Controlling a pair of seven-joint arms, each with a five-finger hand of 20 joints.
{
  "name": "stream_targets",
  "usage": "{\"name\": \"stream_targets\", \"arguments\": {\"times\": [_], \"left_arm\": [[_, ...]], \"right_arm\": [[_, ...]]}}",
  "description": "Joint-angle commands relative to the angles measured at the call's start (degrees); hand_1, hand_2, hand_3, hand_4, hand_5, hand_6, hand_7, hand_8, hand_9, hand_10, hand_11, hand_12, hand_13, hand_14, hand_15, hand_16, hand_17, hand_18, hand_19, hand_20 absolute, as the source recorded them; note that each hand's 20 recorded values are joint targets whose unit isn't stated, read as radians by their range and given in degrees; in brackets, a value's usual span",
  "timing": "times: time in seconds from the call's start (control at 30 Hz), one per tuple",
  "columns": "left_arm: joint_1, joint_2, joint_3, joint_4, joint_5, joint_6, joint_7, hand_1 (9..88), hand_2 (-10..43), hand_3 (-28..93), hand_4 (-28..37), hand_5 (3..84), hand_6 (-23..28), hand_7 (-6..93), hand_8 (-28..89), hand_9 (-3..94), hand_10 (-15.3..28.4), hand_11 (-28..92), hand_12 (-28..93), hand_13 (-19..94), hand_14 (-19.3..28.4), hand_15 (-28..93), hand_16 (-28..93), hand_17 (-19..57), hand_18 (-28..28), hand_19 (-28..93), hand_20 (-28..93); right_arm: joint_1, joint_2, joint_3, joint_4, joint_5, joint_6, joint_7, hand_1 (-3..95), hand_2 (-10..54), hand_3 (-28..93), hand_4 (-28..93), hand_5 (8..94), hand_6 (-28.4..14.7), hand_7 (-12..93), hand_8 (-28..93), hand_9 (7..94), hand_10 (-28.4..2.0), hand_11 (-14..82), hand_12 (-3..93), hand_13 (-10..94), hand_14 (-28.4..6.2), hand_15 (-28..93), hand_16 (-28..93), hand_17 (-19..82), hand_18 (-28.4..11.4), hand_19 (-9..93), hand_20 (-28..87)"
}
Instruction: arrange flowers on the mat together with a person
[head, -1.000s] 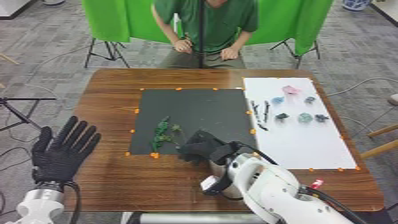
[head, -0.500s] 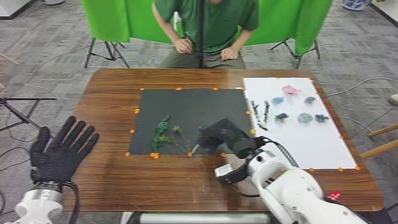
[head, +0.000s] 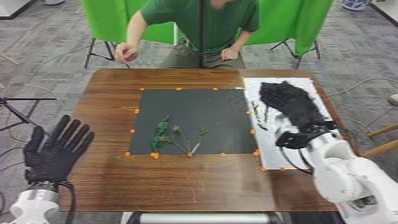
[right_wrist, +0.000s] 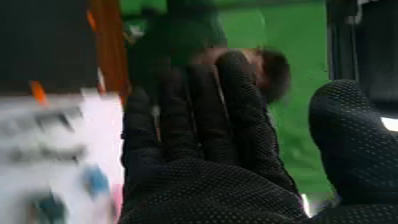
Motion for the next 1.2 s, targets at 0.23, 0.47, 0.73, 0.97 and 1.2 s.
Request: {"name": "stream_targets", "arguments": {"times": [0.23,0.47,0.73,0.97,1.2], "left_arm": [[2.21,-1.21,-0.96,-0.5,-0.43,-0.03,1.06,25.1,10.4,69,-28.3,43.5,7.3,7.5,-8,39.8,13.9,15,9,31,16.6,33,-7,-3.3,14.7,33,15],[2.06,-1.46,-0.9,-0.45,-0.39,0.05,0.9,25.2,10.5,69,-28.3,43.5,7.3,7.5,-8,39.8,14.0,15,9,31,16.6,33,-7,-3.3,14.7,33,14],[2.47,-1.45,-0.9,-0.72,-0.43,0.07,1.22,25.3,10.6,69,-28.3,43.6,7.2,7.5,-8,39.9,13.8,15,9,31,16.6,33,-7,-3.3,14.7,33,15],[1.93,-1.35,-0.79,-0.42,-0.36,0.04,0.81,25.3,10.6,69,-28.3,43.6,7.2,7.6,-8,39.9,13.8,15,9,31,16.7,33,-7,-3.3,14.7,33,14],[1.88,-1.21,-0.87,-0.34,-0.41,0.03,0.67,25.2,10.6,69,-28.3,43.6,7.2,7.6,-8,39.9,13.8,15,9,31,16.7,33,-7,-3.3,14.7,33,14]], "right_arm": [[-12.92,0.97,11.66,1.42,6.19,4.31,-5.53,18.6,11.9,72,-22,49.4,-3.5,11,-10,43.9,-12.4,4.8,8.8,31,-10.1,10,8,19,-11.5,2,21],[-12.79,1.05,11.31,1.65,6.81,5.14,-6.07,18.8,12.1,72,-22,49.4,-3.6,12,-10,43.6,-12.4,4.8,8.8,31,-10.2,10,7,19,-11.8,2,22],[-11.62,1.2,9.47,1.73,8.09,6.65,-5.89,19.0,12.3,72,-22,49.9,-3.6,12,-10,43.7,-12.4,4.9,8.9,31,-10.6,11,7,18,-13.2,4,22],[-14.03,0.63,11.85,1.37,8.02,5.02,-6.03,19.3,12.6,72,-22,50.1,-3.5,12,-10,43.7,-12.3,4.9,9.0,31,-11.1,11,7,18,-13.8,5,21],[-13.91,0.94,11.52,1.07,7.42,5.98,-6.3,19.6,11.9,72,-22,51.1,-3.0,13,-11,45.2,-11.9,5.0,8.4,32,-8.5,11,5,19,-11.3,2,20]]}}
